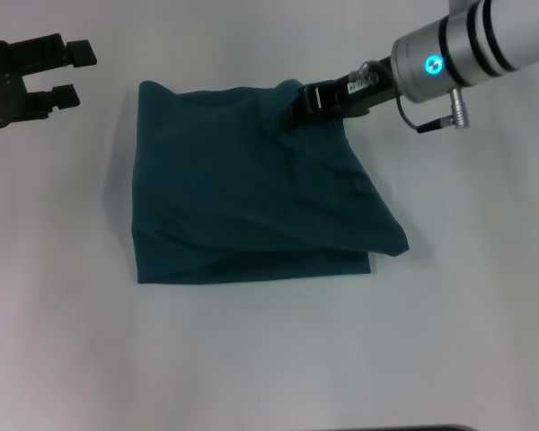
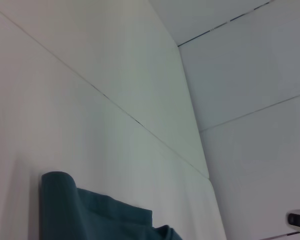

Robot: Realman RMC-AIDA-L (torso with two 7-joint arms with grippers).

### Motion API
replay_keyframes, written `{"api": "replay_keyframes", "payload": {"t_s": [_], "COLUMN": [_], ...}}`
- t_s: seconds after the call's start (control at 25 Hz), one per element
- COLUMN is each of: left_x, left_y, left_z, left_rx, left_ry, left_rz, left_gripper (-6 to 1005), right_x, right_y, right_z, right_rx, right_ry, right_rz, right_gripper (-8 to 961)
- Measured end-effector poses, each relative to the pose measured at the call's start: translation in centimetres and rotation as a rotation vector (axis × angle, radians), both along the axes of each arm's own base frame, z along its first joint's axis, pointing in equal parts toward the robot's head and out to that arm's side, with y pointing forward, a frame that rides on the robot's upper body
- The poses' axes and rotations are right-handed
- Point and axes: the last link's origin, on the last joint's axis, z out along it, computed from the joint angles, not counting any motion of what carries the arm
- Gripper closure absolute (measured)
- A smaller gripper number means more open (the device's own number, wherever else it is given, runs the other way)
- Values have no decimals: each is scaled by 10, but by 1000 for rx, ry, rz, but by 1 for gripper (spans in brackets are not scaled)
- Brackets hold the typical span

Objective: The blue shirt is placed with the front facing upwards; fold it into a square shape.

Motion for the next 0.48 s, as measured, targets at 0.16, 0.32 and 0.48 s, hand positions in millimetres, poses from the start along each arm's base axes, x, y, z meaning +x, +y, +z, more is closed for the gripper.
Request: {"api": "replay_keyframes", "payload": {"t_s": [0.16,0.32,0.48], "left_x": [-1,-1,-1], "left_y": [-1,-1,-1], "left_z": [1,1,1], "left_rx": [1,0,0], "left_ry": [-3,-5,-5], "left_rz": [2,0,0], "left_gripper": [152,152,152], "right_x": [-8,-15,-22], "right_y": [0,1,-1], "right_z": [13,29,40], "right_rx": [-5,15,23], "right_ry": [22,41,69], "right_rz": [17,33,54], "right_gripper": [863,863,860]}}
